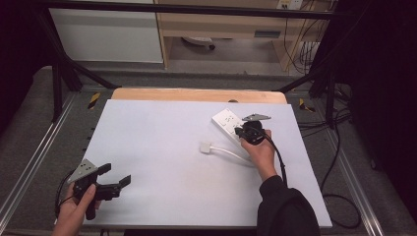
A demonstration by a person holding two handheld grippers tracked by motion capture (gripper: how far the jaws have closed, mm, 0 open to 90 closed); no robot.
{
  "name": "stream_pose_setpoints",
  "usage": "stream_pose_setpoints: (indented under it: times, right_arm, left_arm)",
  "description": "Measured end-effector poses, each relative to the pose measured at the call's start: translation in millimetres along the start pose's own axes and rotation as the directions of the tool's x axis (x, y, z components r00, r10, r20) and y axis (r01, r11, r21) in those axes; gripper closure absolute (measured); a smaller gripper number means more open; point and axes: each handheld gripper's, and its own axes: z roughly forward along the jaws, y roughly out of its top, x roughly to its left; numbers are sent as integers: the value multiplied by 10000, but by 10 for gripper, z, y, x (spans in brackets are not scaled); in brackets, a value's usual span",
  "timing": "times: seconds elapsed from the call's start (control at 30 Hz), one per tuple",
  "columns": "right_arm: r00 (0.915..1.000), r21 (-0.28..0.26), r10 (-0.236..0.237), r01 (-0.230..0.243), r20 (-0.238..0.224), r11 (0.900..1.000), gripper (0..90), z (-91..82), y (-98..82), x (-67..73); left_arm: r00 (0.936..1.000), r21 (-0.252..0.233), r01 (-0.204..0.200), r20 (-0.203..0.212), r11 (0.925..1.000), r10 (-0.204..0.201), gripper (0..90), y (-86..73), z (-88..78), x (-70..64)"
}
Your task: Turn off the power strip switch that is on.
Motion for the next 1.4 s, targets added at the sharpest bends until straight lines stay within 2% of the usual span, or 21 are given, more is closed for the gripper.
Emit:
stream_pose_setpoints:
  times: [0.33, 0.53, 0.67, 0.9, 1.0, 1.13, 1.3, 1.4]
  right_arm:
    - [10000, -148, 57, -58, -56, 9999, 900, -80, 32, -22]
    - [9999, -387, -90, 85, -109, 9992, 900, -164, 107, -11]
    - [9995, -482, -300, 300, -8, 9984, 900, -195, 181, -4]
    - [9997, -773, -223, 217, -63, 9968, 899, -225, 223, 39]
    - [9998, -836, -187, 182, -54, 9963, 856, -241, 239, 44]
    - [10000, -960, -29, 23, -55, 9954, 733, -282, 271, 55]
    - [9999, -1120, -108, 94, -122, 9937, 714, -341, 289, 67]
    - [9999, -1048, -127, 116, -99, 9944, 662, -360, 289, 67]
  left_arm:
    - [10000, 31, 8, -71, 10000, -8, 63, -4, 5, 1]
    - [9999, 1, 49, -108, 10000, -49, 63, -5, 14, -9]
    - [9994, 220, -355, 51, 9991, 354, 64, -11, 52, -72]
    - [9996, 66, -288, 46, 9996, 288, 62, -11, 12, -52]
    - [9995, 64, -296, 96, 9995, 295, 62, -12, 9, -57]
    - [9995, 37, -283, 110, 9996, 282, 62, -11, 4, -57]
    - [9996, 25, -273, 83, 9996, 273, 62, -11, -3, -52]
    - [9996, 25, -293, 65, 9996, 293, 62, -11, -3, -55]
